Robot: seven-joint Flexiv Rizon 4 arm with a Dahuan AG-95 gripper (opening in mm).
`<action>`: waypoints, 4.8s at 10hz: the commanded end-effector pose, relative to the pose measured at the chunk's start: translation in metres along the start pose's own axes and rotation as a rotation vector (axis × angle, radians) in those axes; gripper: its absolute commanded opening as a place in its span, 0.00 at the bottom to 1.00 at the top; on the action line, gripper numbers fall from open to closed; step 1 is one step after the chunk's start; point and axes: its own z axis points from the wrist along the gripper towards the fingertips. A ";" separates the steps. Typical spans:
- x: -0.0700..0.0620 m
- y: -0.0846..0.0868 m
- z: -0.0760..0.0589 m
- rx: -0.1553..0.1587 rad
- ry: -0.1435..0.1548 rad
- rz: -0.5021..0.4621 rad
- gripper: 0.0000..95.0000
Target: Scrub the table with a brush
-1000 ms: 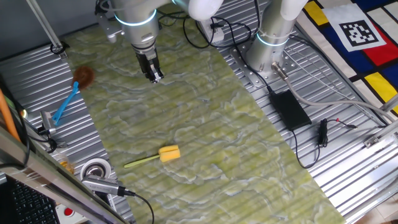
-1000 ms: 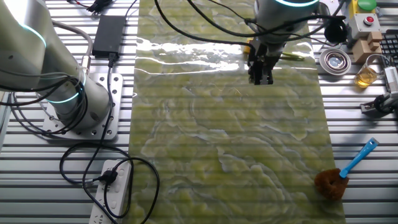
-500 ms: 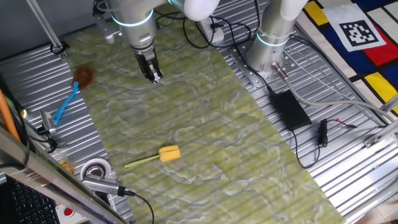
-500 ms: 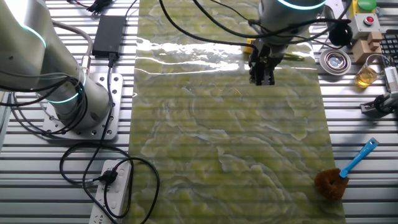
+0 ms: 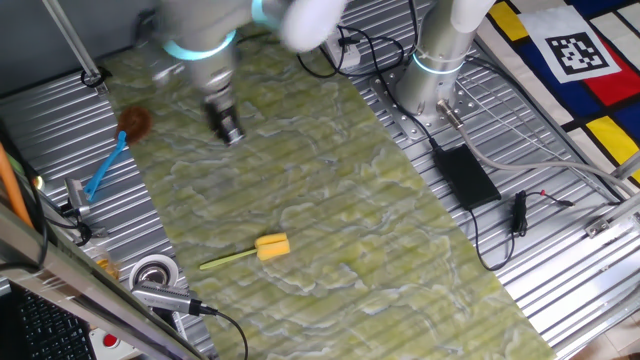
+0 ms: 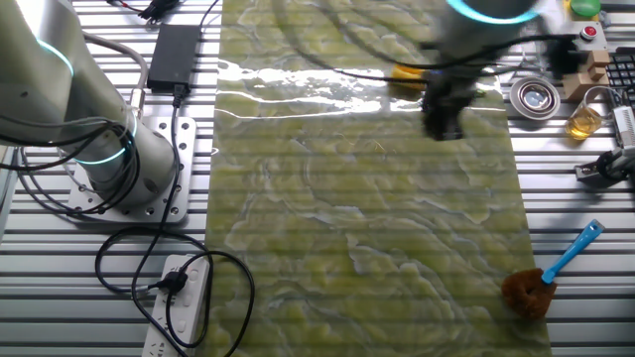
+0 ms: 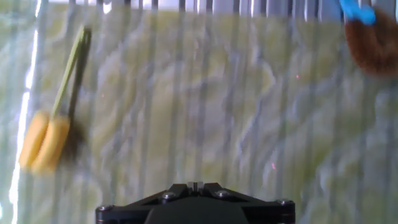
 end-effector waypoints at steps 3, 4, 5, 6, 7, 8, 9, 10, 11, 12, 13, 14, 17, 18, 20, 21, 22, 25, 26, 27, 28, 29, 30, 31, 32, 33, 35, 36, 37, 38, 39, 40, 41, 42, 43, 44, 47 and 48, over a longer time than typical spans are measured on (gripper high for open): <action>-0.059 0.033 0.019 0.001 0.030 0.032 0.00; -0.057 0.044 0.021 0.001 0.039 0.030 0.00; -0.056 0.049 0.022 -0.002 0.037 0.027 0.00; -0.051 0.062 0.026 -0.002 0.033 0.029 0.00; -0.049 0.068 0.028 0.001 0.035 0.036 0.00; -0.048 0.070 0.029 0.006 0.036 0.034 0.00; -0.047 0.070 0.029 0.020 0.035 0.046 0.00; -0.047 0.070 0.029 0.015 0.038 0.015 0.00; -0.047 0.070 0.029 0.010 0.044 0.000 0.00; -0.047 0.070 0.029 0.004 0.062 -0.052 0.00; -0.047 0.070 0.029 -0.008 0.068 -0.116 0.00; -0.047 0.070 0.029 -0.026 0.059 -0.137 0.00; -0.047 0.070 0.029 -0.038 0.056 -0.118 0.00; -0.047 0.070 0.029 -0.041 0.055 -0.116 0.00; -0.055 0.079 0.031 -0.055 0.054 -0.074 0.00; -0.059 0.084 0.034 -0.053 0.053 -0.062 0.00; -0.064 0.094 0.040 -0.053 0.050 -0.045 0.20; -0.076 0.115 0.055 -0.052 0.036 -0.001 0.20; -0.077 0.122 0.059 -0.052 0.035 0.022 0.20; -0.076 0.128 0.067 -0.053 0.025 0.038 0.20; -0.075 0.133 0.069 -0.052 0.030 0.039 0.20; -0.075 0.133 0.068 -0.047 0.036 0.019 0.20; -0.075 0.133 0.068 -0.051 0.051 -0.022 0.20; -0.075 0.133 0.068 -0.050 0.063 -0.096 0.20; -0.075 0.133 0.068 -0.040 0.066 -0.151 0.20; -0.075 0.133 0.068 -0.020 0.053 -0.126 0.20; -0.075 0.133 0.068 -0.029 0.058 -0.080 0.20; -0.075 0.133 0.068 -0.029 0.058 -0.061 0.20; -0.075 0.133 0.068 -0.029 0.055 -0.043 0.20; -0.075 0.133 0.068 -0.029 0.052 -0.036 0.20; -0.075 0.133 0.068 -0.034 0.044 -0.016 0.20; -0.075 0.133 0.068 -0.035 0.039 0.004 0.20; -0.076 0.136 0.071 -0.041 0.034 0.041 0.20; -0.076 0.139 0.073 -0.045 0.031 0.054 0.20; -0.076 0.146 0.079 -0.052 0.022 0.085 0.20; -0.077 0.150 0.082 -0.052 0.019 0.098 0.20; -0.076 0.164 0.097 -0.058 -0.007 0.134 0.20; -0.076 0.168 0.099 -0.071 -0.009 0.149 0.20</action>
